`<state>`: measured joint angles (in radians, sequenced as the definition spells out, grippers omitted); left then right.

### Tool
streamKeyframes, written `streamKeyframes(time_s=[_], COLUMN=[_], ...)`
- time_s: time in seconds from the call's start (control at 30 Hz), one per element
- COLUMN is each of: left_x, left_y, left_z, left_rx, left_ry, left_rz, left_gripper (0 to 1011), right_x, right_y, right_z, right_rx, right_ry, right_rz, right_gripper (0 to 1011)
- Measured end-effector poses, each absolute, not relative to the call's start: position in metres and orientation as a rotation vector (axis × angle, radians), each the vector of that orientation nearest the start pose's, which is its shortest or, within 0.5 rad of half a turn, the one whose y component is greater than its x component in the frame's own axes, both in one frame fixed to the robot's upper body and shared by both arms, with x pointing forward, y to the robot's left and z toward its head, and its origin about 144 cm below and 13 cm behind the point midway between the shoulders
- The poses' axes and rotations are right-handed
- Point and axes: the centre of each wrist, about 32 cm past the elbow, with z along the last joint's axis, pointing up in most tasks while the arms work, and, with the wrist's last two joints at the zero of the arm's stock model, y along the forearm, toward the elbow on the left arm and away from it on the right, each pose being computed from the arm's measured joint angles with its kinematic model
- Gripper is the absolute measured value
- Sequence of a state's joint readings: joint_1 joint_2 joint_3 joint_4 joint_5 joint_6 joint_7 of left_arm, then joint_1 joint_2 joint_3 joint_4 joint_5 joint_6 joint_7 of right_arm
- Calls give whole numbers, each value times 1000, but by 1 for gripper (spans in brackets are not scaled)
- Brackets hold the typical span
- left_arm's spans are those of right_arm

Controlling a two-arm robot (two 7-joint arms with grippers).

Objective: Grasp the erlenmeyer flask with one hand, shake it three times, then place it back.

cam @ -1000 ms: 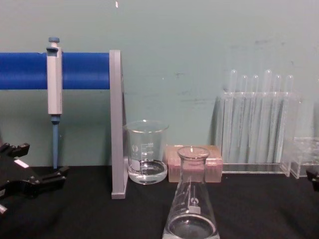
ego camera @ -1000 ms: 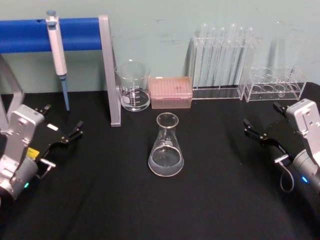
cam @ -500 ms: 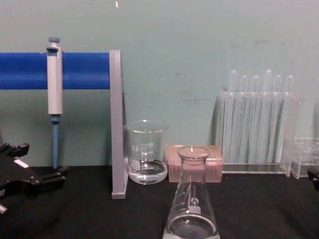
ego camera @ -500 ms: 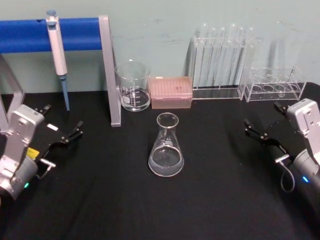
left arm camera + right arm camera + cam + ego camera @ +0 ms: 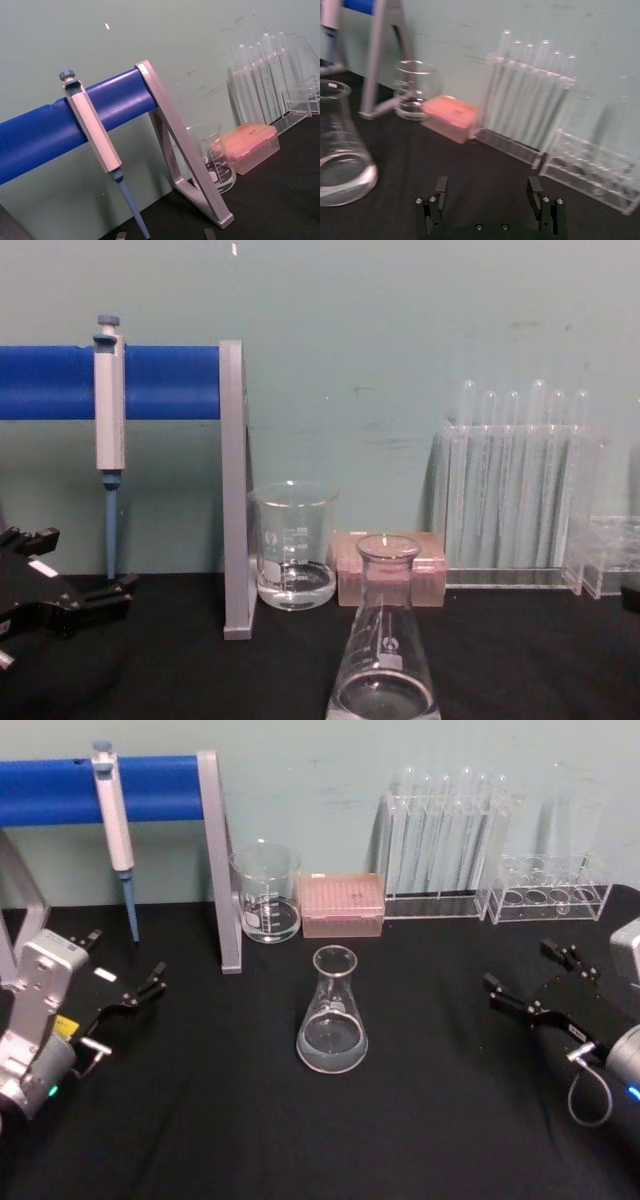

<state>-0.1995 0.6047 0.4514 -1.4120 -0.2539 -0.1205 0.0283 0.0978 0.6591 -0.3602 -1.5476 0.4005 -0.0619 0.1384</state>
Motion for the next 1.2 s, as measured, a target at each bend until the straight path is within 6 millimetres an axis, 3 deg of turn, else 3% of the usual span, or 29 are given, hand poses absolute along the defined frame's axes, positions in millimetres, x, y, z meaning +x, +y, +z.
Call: streamKeyframes(time_s=[0.4, 1.2], left_x=[489, 489], left_y=[310, 310], left_z=[1140, 1140], left_rx=[304, 305], left_ry=[-285, -285], left_rz=[1248, 1248], left_gripper=[1001, 1001], right_x=[461, 485], right_y=[-325, -263], right_z=[1171, 1169], right_rx=[-178, -154], right_ry=[-26, -33], right_rz=[-914, -711], right_gripper=[1002, 1002])
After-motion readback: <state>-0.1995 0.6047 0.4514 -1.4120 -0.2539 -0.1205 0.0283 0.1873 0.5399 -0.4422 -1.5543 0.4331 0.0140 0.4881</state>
